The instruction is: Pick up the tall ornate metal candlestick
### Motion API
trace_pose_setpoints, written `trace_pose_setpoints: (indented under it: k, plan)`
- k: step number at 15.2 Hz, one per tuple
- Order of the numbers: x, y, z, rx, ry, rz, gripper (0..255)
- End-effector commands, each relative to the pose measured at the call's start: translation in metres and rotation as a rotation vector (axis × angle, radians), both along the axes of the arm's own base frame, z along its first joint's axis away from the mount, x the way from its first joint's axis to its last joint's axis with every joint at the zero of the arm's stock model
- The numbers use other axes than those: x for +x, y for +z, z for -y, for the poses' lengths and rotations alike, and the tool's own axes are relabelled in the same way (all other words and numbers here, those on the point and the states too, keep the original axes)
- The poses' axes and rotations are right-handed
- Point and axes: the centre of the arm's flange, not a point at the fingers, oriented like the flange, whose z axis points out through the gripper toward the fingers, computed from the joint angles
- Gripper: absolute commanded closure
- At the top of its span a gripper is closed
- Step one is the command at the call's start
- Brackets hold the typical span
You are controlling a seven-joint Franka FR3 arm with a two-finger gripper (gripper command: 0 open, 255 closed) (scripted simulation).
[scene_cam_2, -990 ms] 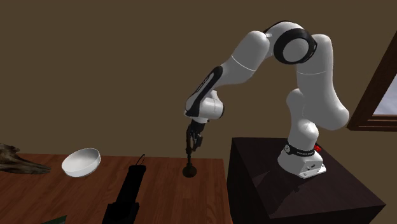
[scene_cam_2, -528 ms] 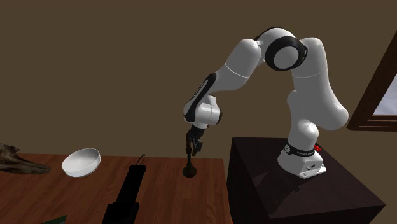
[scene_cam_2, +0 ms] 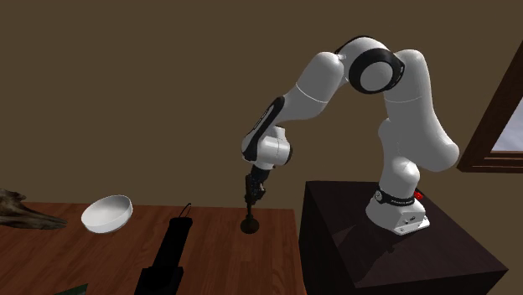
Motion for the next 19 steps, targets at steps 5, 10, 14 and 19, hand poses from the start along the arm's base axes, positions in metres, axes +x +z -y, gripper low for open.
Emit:
trace_pose_setpoints:
  k: [5, 10, 14, 19]
  plan:
    - [0.000, 0.016, 0.000, 0.000, 0.001, -0.001, 255]
    - [0.000, 0.042, 0.000, 0.000, 0.001, -0.001, 255]
    - [0.000, 0.063, 0.000, 0.000, 0.001, -0.001, 255]
    - [0.000, 0.080, 0.000, 0.000, 0.000, -0.001, 255]
